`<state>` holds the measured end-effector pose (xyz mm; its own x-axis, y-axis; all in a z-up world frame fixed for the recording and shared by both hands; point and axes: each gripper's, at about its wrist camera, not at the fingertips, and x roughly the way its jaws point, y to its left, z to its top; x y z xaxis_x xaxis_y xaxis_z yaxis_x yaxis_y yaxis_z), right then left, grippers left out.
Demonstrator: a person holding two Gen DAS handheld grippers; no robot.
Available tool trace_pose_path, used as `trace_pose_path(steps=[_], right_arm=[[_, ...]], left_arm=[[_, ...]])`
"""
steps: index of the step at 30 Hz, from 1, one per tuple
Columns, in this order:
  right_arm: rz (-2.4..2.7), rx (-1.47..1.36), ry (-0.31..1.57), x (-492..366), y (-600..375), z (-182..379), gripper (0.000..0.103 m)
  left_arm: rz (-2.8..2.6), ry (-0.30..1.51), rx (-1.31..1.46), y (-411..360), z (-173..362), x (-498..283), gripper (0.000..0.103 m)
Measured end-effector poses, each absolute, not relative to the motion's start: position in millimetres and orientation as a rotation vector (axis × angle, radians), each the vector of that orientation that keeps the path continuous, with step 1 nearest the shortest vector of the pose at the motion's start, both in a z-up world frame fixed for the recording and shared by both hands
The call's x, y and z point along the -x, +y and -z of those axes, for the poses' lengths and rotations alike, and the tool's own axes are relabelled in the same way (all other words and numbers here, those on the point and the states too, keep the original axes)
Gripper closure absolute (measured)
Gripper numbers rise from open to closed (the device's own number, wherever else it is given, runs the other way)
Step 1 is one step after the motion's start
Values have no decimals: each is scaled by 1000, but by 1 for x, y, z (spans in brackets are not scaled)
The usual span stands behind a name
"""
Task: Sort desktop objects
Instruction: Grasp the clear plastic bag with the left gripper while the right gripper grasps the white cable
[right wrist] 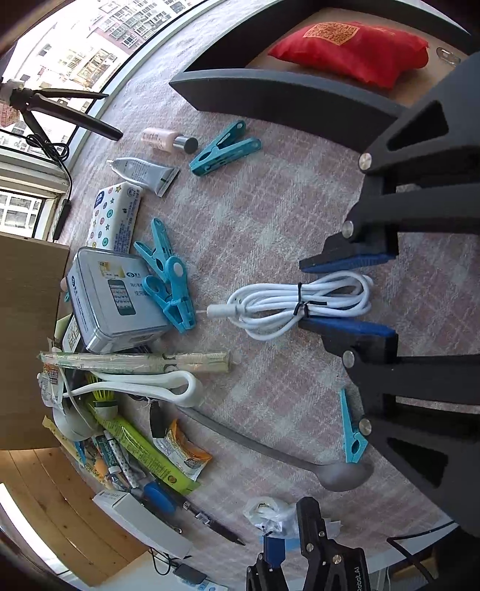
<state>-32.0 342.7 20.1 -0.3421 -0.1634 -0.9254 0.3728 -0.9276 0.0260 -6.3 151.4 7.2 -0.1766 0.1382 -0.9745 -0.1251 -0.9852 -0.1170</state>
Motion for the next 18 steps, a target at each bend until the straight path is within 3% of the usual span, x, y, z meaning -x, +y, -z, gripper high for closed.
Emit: trace_pose_path(steps=[7,18], right_arm=[[2346,-1552,148,25,349,-31,81],[2489,-1460,-68,8,392,-73,82]], left_arm=[[-2306,-110,1842,143,-18,6,70],[-2316,-92,1714,165,-57,23,71]])
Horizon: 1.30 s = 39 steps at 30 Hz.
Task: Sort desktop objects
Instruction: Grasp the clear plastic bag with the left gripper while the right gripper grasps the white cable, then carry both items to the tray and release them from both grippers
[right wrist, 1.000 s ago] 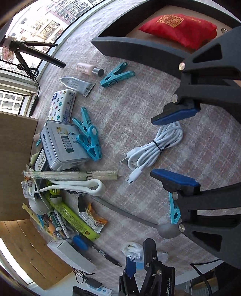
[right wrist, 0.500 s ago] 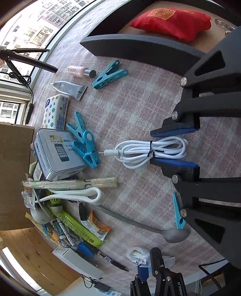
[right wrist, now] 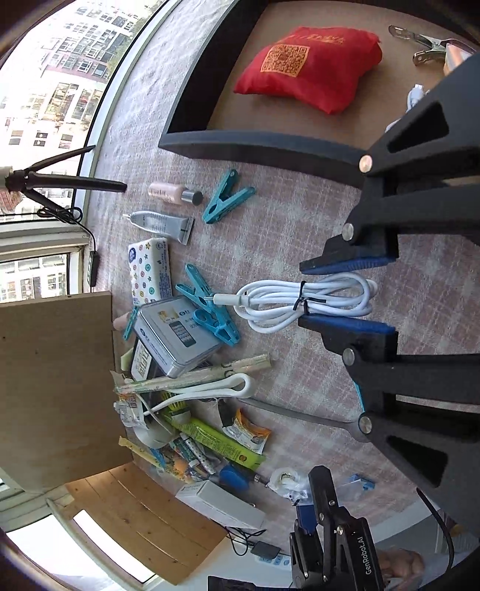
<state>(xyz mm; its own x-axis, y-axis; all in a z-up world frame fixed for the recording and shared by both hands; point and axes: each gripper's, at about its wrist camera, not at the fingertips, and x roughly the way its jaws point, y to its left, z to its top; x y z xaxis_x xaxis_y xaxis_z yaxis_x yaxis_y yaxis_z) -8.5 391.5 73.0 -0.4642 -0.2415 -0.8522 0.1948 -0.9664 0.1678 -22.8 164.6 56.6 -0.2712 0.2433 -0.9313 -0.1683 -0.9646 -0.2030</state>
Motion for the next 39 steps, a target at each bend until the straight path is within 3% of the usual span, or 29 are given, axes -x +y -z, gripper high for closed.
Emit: trace_pose_path(steps=[17,32,33,35,36,39], right_arm=[[2883,-1493,-300,-35,555,-108,82],[3035,-1556,-493,-76,641,-108,81],[3029,-1553,-504,-77,642,-109,78],[3027,-1588,-508,-76,642,-109,56],[3036,-1574,-497,-77,639,-111,47],[3044,-1553,-442,-77,628,-115,47]], left_arm=[[-2154,80,1466,321,-97,43,70],[-1959,257,1339,448,-105,-13,68],[-1943,259,1329,453,-106,-17,66],[-1913,266,1318,458,-108,-22,43],[-1915,265,1302,458,-109,-24,39],[-1930,295,1295,453,-110,-26,38]])
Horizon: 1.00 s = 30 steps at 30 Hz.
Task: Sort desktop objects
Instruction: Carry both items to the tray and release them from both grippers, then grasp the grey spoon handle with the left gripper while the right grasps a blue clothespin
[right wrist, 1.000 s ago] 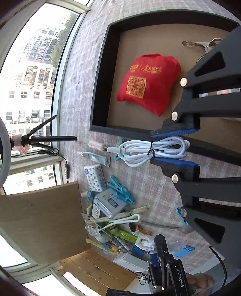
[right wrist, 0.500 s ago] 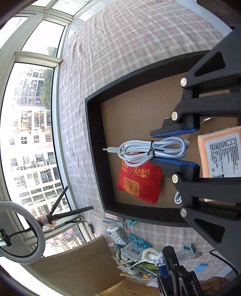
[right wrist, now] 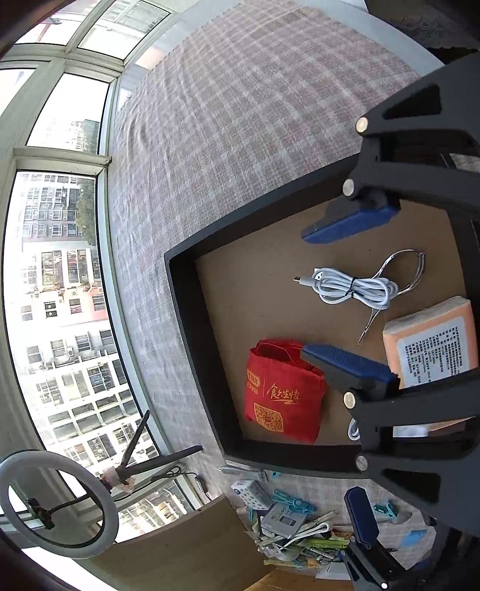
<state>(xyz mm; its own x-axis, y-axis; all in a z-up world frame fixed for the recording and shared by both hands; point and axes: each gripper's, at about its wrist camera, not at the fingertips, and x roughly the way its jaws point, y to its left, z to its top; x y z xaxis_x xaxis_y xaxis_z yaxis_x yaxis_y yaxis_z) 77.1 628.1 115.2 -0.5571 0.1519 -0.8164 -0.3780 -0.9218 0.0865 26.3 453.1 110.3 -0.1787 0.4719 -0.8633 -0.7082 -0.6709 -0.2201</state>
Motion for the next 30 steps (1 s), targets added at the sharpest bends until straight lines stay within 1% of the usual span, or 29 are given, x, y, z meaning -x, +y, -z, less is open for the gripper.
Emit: trace_pose_path(steps=[5,9,12,16,18,20,23,26,28,30], right_arm=[[-2551,1306,362,-77,603,-118,47],[-2586,1330,358,-81,571,-120,47],[-2637,1357,345,-84,537,-122,47],[-2697,1423,323,-81,488,-120,47],[-2707,1482,330,-76,464,-114,47],[-2718,1554,339,-70,440,-105,48],[-2713,1643,332,-61,405,-90,48],[-2685,1736,397,-51,381,-70,49],[-2637,1796,462,-43,372,-56,59],[-2588,1847,527,-36,365,-43,65]], left_arm=[[-1956,279,1335,422,-107,-23,38],[-2037,279,1362,379,-103,-18,38],[-2088,263,1433,338,-93,-5,40],[-2155,213,1561,280,-74,21,47],[-2156,173,1635,254,-62,34,49],[-2155,144,1696,233,-50,44,54],[-2152,99,1761,210,-35,54,55],[-2138,73,1798,200,-24,58,55],[-2136,78,1808,201,-19,59,55],[-2128,77,1820,203,-12,61,55]])
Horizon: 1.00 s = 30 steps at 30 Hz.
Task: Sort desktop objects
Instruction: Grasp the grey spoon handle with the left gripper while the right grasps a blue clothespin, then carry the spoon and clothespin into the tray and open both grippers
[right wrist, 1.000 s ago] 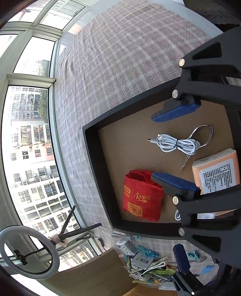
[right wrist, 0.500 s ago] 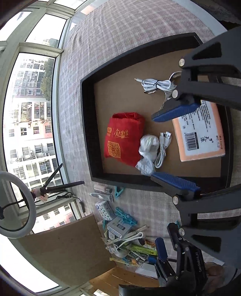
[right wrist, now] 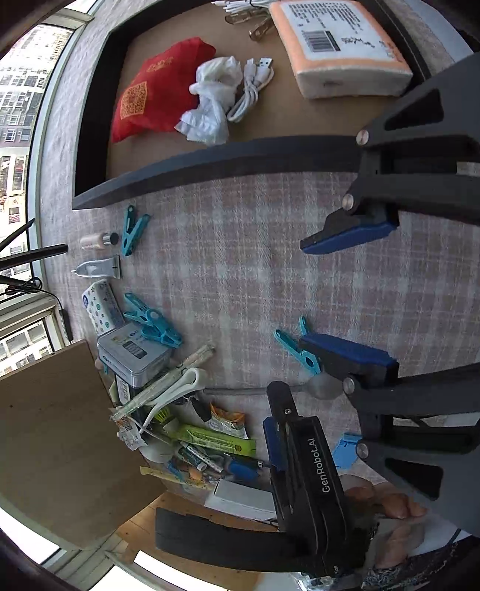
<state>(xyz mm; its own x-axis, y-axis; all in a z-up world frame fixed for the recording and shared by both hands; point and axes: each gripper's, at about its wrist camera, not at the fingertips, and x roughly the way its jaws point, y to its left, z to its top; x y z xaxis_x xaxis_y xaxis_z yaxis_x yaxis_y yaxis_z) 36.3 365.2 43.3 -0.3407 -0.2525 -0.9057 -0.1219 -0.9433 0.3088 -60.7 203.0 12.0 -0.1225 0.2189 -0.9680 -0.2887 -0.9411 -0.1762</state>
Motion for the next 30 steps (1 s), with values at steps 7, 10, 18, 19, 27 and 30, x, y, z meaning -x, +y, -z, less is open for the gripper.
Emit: trace_pose_path(steps=[7,10,18,19,27,30], right_arm=[[2396,-1863,-587,-28,350,-18,71],[2395,-1879,-628,-25,348,-15,72],[2411,-1920,-681,-16,338,-10,74],[2427,-1921,-663,-16,336,-11,76],[2407,-1908,-582,-11,324,-11,99],[2411,-1887,-617,-15,326,-12,99]], left_arm=[[-2146,174,1819,210,1,54,69],[-2163,204,1803,205,0,50,78],[-2160,221,1782,183,-3,45,93],[-2160,228,1776,182,-3,44,93],[-2148,187,1752,169,-5,40,96],[-2141,125,1767,161,-6,42,96]])
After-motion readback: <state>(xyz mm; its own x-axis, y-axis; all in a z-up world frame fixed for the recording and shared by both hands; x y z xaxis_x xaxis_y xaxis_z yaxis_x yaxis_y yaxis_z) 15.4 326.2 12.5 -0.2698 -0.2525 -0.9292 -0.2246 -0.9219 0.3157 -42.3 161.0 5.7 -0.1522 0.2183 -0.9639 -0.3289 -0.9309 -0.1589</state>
